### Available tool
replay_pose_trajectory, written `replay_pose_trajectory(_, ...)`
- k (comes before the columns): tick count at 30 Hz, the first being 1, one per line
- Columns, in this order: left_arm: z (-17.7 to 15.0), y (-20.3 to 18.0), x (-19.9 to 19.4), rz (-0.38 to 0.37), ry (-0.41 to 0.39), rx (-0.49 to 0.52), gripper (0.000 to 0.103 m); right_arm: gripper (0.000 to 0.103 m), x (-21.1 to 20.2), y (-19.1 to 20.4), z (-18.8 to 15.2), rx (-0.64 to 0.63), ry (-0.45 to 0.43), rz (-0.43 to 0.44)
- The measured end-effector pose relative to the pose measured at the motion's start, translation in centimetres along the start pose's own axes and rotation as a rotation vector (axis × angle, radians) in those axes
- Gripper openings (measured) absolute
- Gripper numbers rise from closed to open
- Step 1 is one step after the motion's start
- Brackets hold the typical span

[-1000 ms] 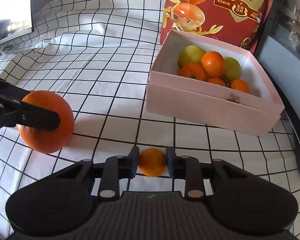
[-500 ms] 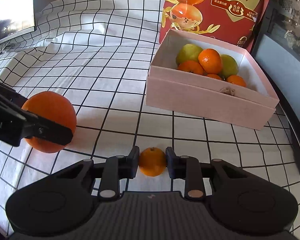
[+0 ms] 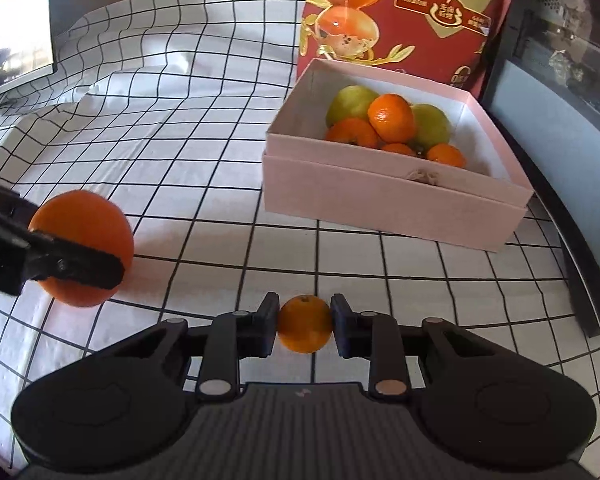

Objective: Organize fruits
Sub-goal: 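Carry the orange and tangerine over the pink box and open both tools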

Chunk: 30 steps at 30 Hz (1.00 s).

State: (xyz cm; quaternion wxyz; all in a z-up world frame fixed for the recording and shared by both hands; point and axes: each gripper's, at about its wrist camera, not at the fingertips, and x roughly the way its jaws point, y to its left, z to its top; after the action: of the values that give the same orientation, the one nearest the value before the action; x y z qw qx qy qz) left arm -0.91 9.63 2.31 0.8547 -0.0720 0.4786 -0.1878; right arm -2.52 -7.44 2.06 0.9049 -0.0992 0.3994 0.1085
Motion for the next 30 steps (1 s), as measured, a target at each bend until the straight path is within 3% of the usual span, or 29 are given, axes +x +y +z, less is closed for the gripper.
replay_pose_trajectory(6,0.3,-1.0,-0.1,-0.047,-0.015,-0.004,0.08,0.027,-0.1,-0.7,0.2,0.017,-0.006,-0.012)
replay_pose_trajectory(10,2.3,-1.7,0.1,-0.099,-0.038,-0.03,0.08,0.027,-0.4,-1.4,0.8,0.038,-0.02,-0.013)
replay_pose_trajectory(13,5.5,-2.8,-0.1,-0.126,-0.084,-0.012,0.08,0.027,-1.0,-2.5,2.2,0.05,-0.057,-0.011)
replay_pose_trajectory(21,17.9,-5.9,-1.5,-0.176,-0.312,0.04,0.08,0.027,-3.7,-7.1,9.6,0.025,-0.26,-0.067)
replay_pose_trajectory(26,23.2,-6.7,2.6,-0.176,-0.26,-0.004,0.08,0.027,-3.5,-10.4,12.6,0.016,-0.319,-0.096)
replay_pose_trajectory(30,24.6,-8.4,8.9,-0.132,-0.139,0.044,0.08,0.027,-0.7,-12.0,12.7,0.033,-0.262,-0.082)
